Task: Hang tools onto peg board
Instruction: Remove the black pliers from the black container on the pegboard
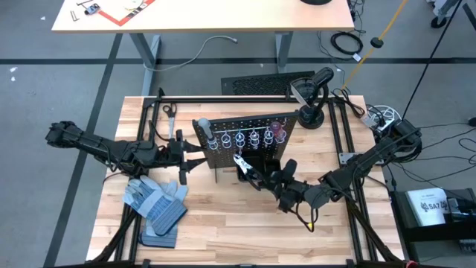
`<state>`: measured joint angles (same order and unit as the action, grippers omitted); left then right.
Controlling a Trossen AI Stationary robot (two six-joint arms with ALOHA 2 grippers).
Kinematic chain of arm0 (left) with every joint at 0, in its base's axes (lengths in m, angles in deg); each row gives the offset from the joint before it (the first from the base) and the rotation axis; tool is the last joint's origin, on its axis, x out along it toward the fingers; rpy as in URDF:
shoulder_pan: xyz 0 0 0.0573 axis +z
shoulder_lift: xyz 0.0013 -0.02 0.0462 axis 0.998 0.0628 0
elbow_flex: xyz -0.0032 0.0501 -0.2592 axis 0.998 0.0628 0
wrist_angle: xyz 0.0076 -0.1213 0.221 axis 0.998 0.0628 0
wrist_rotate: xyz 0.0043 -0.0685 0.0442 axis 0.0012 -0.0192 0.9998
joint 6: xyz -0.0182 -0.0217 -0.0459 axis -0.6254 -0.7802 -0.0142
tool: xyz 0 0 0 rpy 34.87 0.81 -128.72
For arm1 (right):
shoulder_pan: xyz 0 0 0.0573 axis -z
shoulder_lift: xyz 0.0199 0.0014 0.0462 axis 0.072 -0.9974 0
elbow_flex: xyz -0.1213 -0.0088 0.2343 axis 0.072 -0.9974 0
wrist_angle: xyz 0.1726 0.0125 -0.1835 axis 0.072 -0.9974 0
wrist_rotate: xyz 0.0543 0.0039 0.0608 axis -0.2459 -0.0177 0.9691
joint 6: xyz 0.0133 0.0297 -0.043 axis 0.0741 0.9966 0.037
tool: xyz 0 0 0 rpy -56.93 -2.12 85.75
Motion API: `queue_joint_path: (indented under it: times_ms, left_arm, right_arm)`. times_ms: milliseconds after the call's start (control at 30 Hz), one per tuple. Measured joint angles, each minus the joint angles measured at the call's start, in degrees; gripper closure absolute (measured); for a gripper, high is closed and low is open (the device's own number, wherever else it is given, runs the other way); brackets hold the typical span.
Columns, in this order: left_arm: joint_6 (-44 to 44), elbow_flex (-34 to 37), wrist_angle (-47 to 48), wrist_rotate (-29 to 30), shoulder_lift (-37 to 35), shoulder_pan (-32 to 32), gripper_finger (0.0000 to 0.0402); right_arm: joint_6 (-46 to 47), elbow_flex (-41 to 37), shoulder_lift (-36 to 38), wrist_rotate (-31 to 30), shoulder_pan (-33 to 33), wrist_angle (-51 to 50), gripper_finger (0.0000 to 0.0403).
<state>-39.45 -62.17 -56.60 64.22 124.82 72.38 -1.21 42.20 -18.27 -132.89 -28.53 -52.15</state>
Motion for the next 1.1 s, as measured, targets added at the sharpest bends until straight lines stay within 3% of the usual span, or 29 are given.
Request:
queue_joint_path:
  times_ms: [167,600,1100]
  left_arm:
    - [0.02,0.0,0.02,0.04,0.0,0.0,0.0227]
    - [0.04,-0.02,0.02,0.04,0.0,0.0,0.0227]
    - [0.04,-0.02,0.02,0.04,0.0,0.0,0.0227]
  right_arm:
    - [0.08,0.0,0.0,0.86,0.02,-0.05,0.0253]
    - [1.54,0.0,0.0,0.65,0.67,-0.06,0.0358]
    - [1.42,0.0,0.0,0.61,0.67,-0.15,0.0376]
